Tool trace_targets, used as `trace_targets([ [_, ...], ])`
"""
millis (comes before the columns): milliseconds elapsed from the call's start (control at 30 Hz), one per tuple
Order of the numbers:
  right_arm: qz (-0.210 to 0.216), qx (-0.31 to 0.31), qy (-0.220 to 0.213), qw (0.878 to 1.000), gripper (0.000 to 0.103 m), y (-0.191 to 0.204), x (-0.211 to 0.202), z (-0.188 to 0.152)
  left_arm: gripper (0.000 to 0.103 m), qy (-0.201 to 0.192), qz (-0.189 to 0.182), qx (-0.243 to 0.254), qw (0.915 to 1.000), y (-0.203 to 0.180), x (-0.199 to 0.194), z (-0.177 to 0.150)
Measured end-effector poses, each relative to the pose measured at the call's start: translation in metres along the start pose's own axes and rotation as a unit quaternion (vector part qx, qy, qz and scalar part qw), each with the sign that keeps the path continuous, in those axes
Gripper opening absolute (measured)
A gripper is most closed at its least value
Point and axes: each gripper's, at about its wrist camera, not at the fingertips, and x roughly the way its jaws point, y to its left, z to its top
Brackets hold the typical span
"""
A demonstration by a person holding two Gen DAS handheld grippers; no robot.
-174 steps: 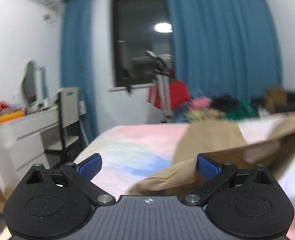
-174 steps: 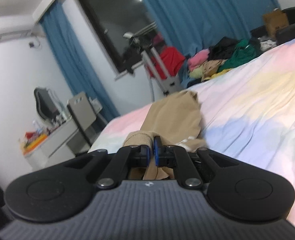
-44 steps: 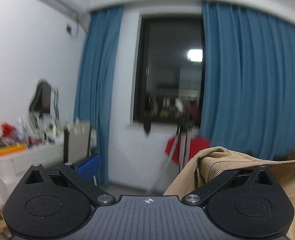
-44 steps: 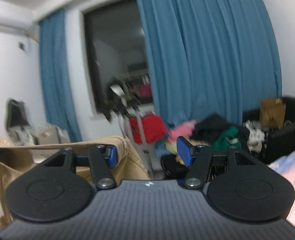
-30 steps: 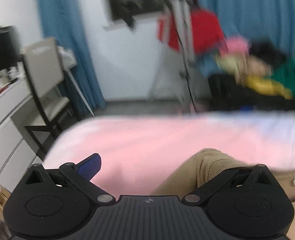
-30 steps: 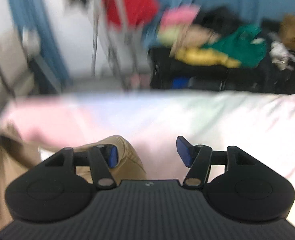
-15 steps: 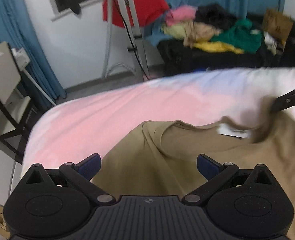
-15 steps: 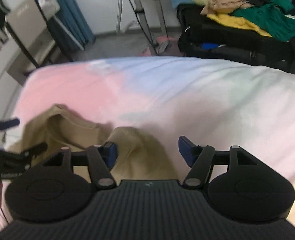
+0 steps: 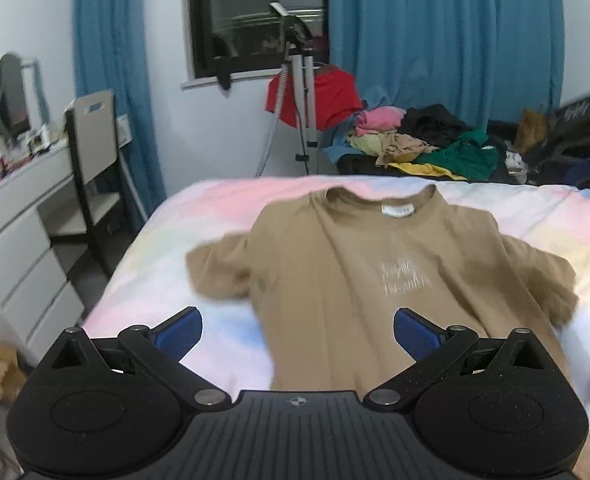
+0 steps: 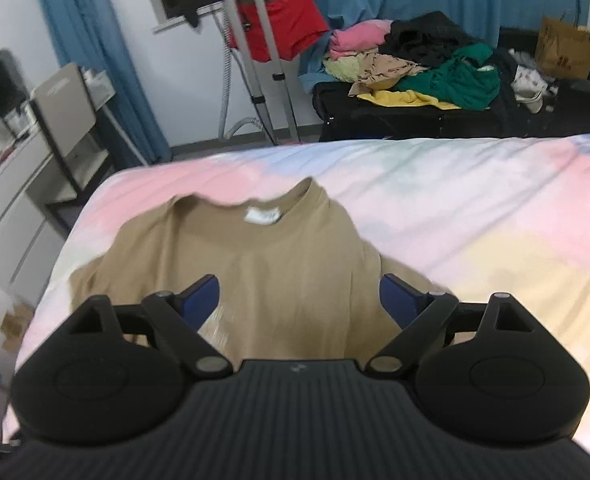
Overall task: Fold clothes
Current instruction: 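Lay the shirt flat on the bed and open both grippers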
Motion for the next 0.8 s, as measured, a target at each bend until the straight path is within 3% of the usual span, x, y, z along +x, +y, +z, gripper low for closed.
trace_targets([
  [167, 0.025, -0.033, -0.020, 0.999, 0.089, 0.032, -0.083, -0.014, 0.103, -0.006, 0.007, -0.016, 0.9998, 0.012, -0.031, -0.033],
  [267, 0.044, -0.040, -0.017, 0.998, 0.089, 0.045, -0.109, -0.015, 0.103, -0.001, 0.019, -0.030, 0.9994, 0.023, -0.030, -0.037],
  [467, 0.061, -0.091, -0.020, 0.994, 0.089, 0.057, -0.141, -0.008, 0.103, 0.032, 0.020, -0.116, 0.9925, 0.052, -0.016, -0.027],
  [600, 0.041, -0.067, -0.052, 0.996, 0.089, 0.036, -0.133, -0.022, 0.103, 0.030, 0.004, -0.176, 0.9840, 0.075, -0.004, -0.023],
  [700, 0.040, -0.027, -0.079, 0.996, 0.089, 0.022, -0.109, -0.065, 0.103, 0.032, -0.001, -0.199, 0.9795, 0.081, 0.018, -0.023],
  [800, 0.067, 0.024, -0.061, 0.996, 0.089, 0.008, -0.076, -0.111, 0.101, 0.034, 0.014, -0.229, 0.9728, 0.088, 0.047, -0.023],
])
